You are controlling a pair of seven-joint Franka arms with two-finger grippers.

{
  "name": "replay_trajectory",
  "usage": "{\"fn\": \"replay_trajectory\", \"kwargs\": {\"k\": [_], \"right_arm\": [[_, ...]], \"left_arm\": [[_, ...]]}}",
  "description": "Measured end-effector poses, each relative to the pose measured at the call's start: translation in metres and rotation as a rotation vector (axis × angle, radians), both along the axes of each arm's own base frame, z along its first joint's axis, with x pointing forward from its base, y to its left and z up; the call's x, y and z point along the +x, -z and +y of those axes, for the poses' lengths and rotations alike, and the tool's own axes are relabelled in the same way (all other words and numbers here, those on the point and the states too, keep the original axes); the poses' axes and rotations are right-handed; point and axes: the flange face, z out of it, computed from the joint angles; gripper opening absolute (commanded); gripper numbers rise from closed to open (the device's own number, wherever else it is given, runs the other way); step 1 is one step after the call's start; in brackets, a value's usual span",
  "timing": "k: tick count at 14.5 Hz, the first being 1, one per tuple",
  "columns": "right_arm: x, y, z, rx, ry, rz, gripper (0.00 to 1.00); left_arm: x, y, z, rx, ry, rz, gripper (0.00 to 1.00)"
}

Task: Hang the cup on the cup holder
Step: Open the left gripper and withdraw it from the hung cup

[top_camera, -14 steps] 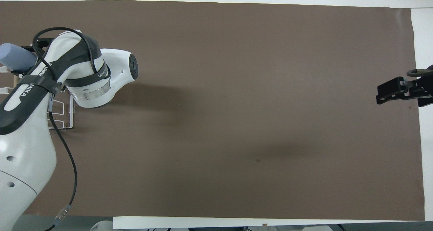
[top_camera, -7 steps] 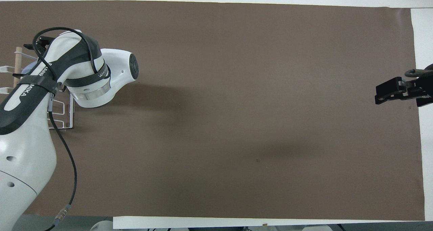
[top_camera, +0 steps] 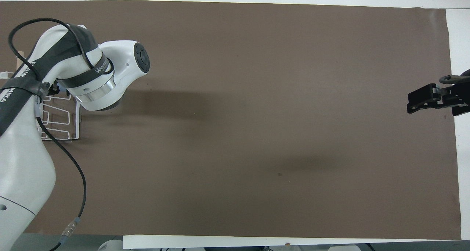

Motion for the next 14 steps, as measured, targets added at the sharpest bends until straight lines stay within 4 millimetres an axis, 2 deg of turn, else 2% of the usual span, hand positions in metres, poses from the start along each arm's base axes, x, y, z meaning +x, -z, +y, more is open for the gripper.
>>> {"fn": "replay_trajectory", "kwargs": {"k": [1,3,5,10,12,14], "right_arm": [[0.000,0.000,0.000,0.000,0.000,0.000,0.99],[0.000,0.000,0.000,0.000,0.000,0.000,0.99],[0.000,0.000,0.000,0.000,0.000,0.000,0.99],[0.000,0.000,0.000,0.000,0.000,0.000,0.99],[0.000,0.000,0.000,0.000,0.000,0.000,0.99],[0.000,0.000,0.000,0.000,0.000,0.000,0.99]], "left_arm": [[-0.003,-0.023,-0.001,-0.085,0.033,0.056,1.00],[-0.012,-0.078,0.014,-0.187,0.098,0.149,1.00],[-0.020,-0.112,0.035,-0.275,0.162,0.244,1.00],[-0.038,-0.154,0.074,-0.524,0.373,0.494,1.00],[-0.044,-0.167,0.095,-0.629,0.459,0.562,1.00],[-0.048,-0.176,0.108,-0.745,0.559,0.611,1.00]]}}
